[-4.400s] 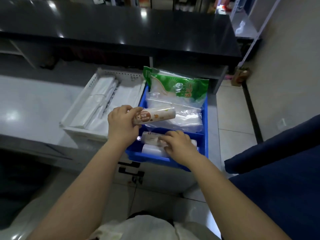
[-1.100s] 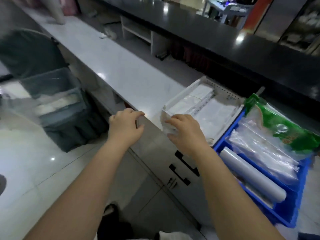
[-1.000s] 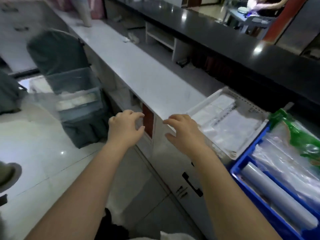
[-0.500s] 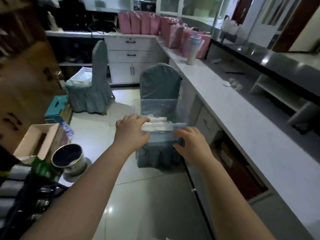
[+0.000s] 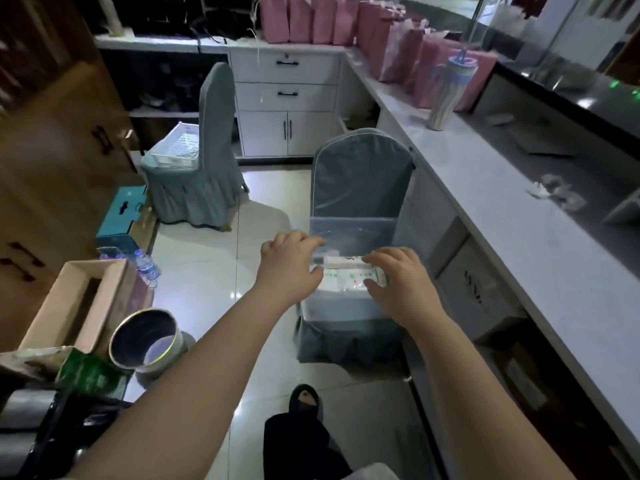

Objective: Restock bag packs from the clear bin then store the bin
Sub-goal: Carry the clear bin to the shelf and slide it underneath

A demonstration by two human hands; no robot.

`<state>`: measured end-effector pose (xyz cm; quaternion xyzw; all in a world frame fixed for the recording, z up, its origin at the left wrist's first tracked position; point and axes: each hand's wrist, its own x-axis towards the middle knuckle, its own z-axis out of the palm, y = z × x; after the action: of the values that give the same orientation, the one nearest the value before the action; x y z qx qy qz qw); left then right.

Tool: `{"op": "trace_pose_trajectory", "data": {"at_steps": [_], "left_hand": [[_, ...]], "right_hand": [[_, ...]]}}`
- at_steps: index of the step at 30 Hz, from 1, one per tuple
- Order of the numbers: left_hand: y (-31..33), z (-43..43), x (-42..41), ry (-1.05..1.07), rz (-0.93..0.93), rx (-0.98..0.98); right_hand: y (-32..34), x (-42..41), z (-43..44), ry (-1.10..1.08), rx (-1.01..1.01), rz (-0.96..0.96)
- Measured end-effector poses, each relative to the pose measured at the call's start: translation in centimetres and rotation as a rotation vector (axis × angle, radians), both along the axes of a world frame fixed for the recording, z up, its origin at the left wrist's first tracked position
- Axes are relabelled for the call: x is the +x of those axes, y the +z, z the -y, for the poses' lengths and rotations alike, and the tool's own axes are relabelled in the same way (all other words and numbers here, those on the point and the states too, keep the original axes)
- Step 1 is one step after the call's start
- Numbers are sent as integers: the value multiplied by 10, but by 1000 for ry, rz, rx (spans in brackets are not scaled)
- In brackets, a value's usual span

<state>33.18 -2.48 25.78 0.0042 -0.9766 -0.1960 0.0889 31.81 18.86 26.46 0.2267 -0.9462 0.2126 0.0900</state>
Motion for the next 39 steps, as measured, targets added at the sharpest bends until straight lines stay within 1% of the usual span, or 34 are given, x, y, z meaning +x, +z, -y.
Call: {"op": "trace_pose_trajectory", "data": {"at_steps": [2, 6, 10, 13, 16, 20, 24, 26, 29, 32, 35, 37, 39], "left_hand": [[2, 7, -52, -17, -3, -20], [3, 16, -150, -101, 54, -127], [12, 20, -247, -163, 19, -163], [12, 8, -307, -236, -16, -136], [1, -12, -357, -366, -7, -116], [-32, -37, -418, -575, 82, -132], [-82, -51, -458, -799, 197, -221], [-111, -49, -470, -922, 284, -241], [-139, -37, -479, -1115, 383, -287], [-155, -18, -488, -1260, 400, -316], [-175, 6, -504, -1275, 473, -319], [-191, 21, -516, -1236, 580, -298], [-210, 36, -527, -1140, 715, -235]], "right_hand": [[-8, -48, 10, -3, -21, 7], [-14, -141, 27, -37, -11, 37], [-2, -224, 26, -100, -57, -12], [1, -265, 21, -179, -84, -13], [-10, -289, 13, -269, -99, 20], [-47, -301, 4, -471, -107, 90], [-93, -297, 14, -740, -136, 279], [-116, -294, 33, -923, -213, 346], [-140, -291, 74, -1188, -375, 372], [-162, -284, 117, -1323, -492, 422], [-187, -271, 155, -1452, -616, 464], [-206, -258, 174, -1547, -695, 491], [-227, -245, 186, -1628, -743, 530]]}}
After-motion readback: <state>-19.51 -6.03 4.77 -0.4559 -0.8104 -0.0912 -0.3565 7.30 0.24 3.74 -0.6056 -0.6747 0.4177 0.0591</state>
